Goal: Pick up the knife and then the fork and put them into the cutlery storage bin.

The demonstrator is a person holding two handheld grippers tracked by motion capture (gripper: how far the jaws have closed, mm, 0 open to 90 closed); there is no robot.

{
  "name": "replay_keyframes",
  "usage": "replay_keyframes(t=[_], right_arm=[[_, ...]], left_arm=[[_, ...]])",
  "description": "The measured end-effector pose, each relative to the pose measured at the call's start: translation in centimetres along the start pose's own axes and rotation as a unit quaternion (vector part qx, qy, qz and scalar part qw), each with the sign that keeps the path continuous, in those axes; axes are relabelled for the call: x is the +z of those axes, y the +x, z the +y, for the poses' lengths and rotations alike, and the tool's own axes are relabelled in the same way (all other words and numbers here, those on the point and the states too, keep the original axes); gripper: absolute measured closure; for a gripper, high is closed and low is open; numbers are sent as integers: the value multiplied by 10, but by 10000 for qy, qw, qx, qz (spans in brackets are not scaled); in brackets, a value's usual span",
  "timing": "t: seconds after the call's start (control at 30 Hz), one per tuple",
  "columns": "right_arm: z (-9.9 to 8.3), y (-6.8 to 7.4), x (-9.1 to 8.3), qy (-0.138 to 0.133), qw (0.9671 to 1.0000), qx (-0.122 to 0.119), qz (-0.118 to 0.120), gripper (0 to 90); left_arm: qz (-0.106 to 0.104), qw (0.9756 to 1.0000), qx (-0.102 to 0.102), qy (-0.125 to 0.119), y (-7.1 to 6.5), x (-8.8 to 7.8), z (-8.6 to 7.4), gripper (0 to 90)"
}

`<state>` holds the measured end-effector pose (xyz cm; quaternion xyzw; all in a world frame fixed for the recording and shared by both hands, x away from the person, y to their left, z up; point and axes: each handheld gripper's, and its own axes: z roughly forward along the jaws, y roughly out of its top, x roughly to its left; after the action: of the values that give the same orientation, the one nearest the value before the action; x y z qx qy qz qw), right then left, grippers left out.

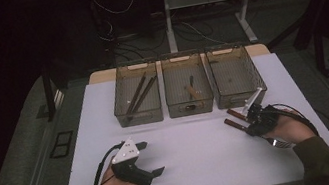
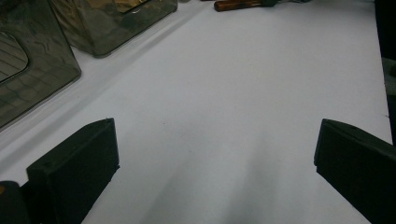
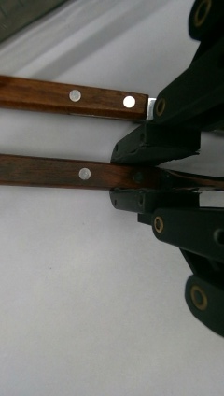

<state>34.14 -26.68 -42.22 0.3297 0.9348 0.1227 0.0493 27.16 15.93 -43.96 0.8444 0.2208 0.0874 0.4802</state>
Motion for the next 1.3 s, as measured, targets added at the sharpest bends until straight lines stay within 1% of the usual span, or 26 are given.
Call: replay_keyframes(t=[0.1, 0.13, 0.17, 0.27, 0.33, 0.43, 0.47, 0.5, 0.53, 0.63, 0.7, 0.8, 0.83, 0.93, 1.1, 1.13, 1.3], right_arm=[[11, -3, 1, 385, 9992, -80, 83, 769], [13, -4, 1, 459, 9989, -59, 117, 771], [14, -5, 2, 504, 9987, -25, 102, 773], [15, -6, 1, 539, 9985, -38, 122, 774], [15, -5, 1, 532, 9986, -30, 67, 774], [15, -6, -4, 455, 9990, -5, 49, 773], [16, -7, -7, 384, 9993, -42, 11, 773], [17, -8, -11, 340, 9994, -10, 30, 774], [18, -8, -15, 305, 9995, -39, 4, 775], [22, -10, -29, 174, 9998, -21, -1, 777], [25, -12, -37, 52, 10000, -2, -71, 777], [27, -14, -46, -183, 9998, 55, -4, 777], [27, -14, -49, -257, 9996, 120, 0, 777], [26, -17, -54, -448, 9988, 185, -4, 777], [25, -25, -67, -787, 9964, 312, -53, 778], [25, -27, -70, -860, 9956, 371, -50, 777], [27, -36, -89, -1249, 9910, 457, -144, 777]], left_arm=[[-5, 10000, 12, -11, 0, 0, 0, 0], [-7, 10000, 14, -10, 0, 0, 0, 0], [-10, 10000, 21, -12, 0, 0, 0, 0], [-15, 10000, 5, -22, 0, 0, 0, 0], [-11, 10000, -31, -49, 0, 0, 0, 0], [-14, 10000, -24, -52, 0, 0, 0, 0], [-13, 10000, -26, -51, 0, 0, 0, 0], [-12, 10000, -25, -49, 0, 0, 0, 0], [-10, 10000, -24, -50, 0, 0, 0, 0], [-7, 10000, -12, -49, 0, 0, 0, 0], [-11, 10000, -11, -55, 0, 0, 0, 0], [-14, 10000, -6, -69, 0, 0, 0, 0], [-15, 10000, -2, -68, 0, -1, 0, 0], [-15, 10000, -6, -72, 0, 0, 0, 0], [-17, 10000, -5, -64, -1, 0, 0, 0], [-17, 10000, -11, -67, -1, 0, 0, 0], [-17, 10000, -7, -71, 0, 0, 0, 0]])
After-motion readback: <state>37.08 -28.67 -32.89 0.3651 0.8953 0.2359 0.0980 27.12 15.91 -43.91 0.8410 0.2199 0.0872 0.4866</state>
